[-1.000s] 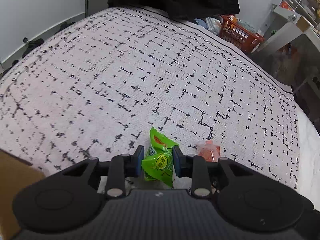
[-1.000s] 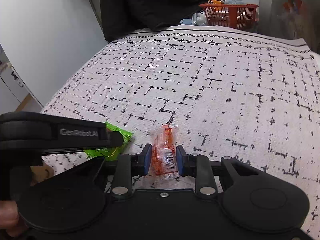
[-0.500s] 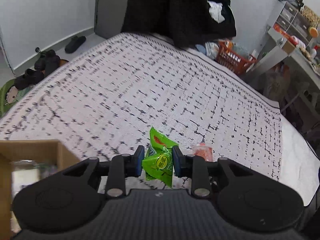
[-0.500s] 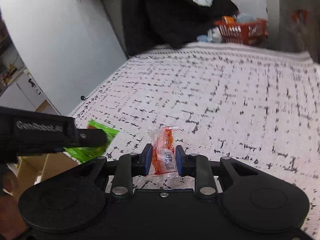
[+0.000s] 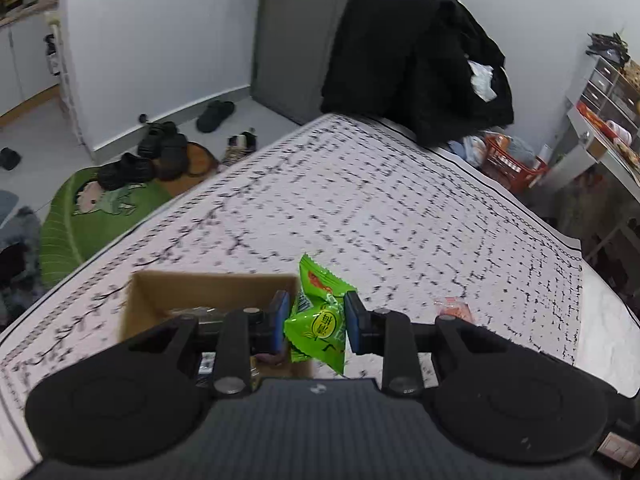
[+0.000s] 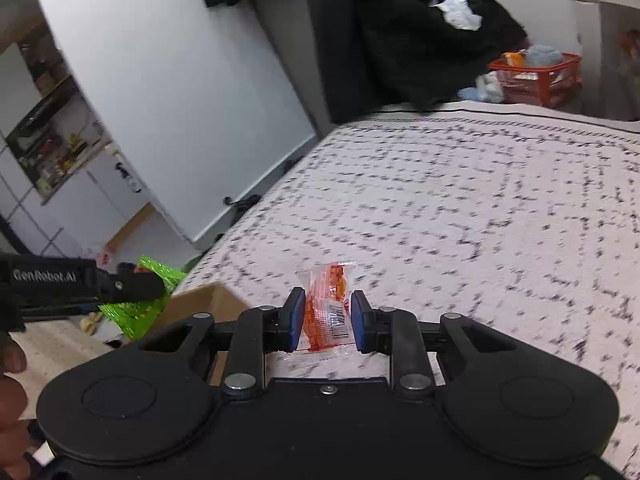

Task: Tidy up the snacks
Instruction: 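Carry the green packet into the box and open the left gripper while the right carries the orange snack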

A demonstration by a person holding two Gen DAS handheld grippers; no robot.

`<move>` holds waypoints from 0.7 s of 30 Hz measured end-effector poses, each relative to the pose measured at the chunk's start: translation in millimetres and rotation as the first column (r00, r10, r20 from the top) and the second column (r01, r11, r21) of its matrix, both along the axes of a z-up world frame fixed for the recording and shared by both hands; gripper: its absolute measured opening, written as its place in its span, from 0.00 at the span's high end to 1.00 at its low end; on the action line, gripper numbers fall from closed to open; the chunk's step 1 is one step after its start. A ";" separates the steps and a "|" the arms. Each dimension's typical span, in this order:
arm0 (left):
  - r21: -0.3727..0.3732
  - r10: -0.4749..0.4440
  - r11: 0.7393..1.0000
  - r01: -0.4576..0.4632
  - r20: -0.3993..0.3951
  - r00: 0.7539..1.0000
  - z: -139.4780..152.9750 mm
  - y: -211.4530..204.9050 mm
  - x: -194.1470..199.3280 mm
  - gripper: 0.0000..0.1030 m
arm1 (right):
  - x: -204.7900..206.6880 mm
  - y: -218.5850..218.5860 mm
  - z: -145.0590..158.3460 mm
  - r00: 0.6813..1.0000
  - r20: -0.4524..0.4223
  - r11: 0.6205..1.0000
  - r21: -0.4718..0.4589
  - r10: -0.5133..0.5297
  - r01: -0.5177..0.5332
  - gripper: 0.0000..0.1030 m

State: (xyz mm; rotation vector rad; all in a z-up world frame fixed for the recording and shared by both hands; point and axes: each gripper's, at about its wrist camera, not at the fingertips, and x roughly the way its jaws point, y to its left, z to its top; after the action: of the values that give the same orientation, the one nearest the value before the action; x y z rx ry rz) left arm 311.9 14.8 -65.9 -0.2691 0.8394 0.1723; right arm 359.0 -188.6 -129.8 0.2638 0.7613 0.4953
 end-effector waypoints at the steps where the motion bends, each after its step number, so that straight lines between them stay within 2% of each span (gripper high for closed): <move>1: 0.001 0.007 1.000 -0.007 0.001 1.000 1.5 3.4 -5.4 0.72 | -2.7 2.5 2.5 1.000 -0.002 1.000 0.009 0.011 -0.011 0.76; 2: 0.001 0.015 1.000 -0.015 0.002 1.000 2.9 6.8 -10.9 0.72 | -7.4 7.1 6.2 1.000 0.004 1.000 0.009 0.027 -0.027 0.80; 6: -0.008 0.047 0.999 -0.047 0.003 0.999 7.5 20.7 -32.2 0.72 | -22.7 24.3 16.9 0.997 0.021 0.997 0.000 0.074 -0.074 0.81; 8: -0.011 0.058 0.998 -0.057 0.005 0.998 9.2 26.4 -42.2 0.72 | -30.2 33.4 21.2 0.994 0.032 0.995 -0.012 0.100 -0.100 0.88; 13: -0.022 0.076 0.997 -0.076 -0.003 0.997 8.0 35.8 -60.8 0.72 | -40.7 43.2 31.6 0.992 0.060 0.994 -0.030 0.111 -0.110 0.89; 21: -0.067 0.073 0.995 -0.074 -0.028 0.997 -5.0 40.5 -77.4 0.72 | -46.7 45.1 16.1 0.995 -0.017 0.994 -0.053 0.094 -0.095 0.89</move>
State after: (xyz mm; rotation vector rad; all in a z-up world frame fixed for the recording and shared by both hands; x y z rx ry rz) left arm 234.5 55.2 -70.8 -0.3626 0.8624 0.2164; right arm 312.3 -143.5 -113.7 0.1823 0.8025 0.5623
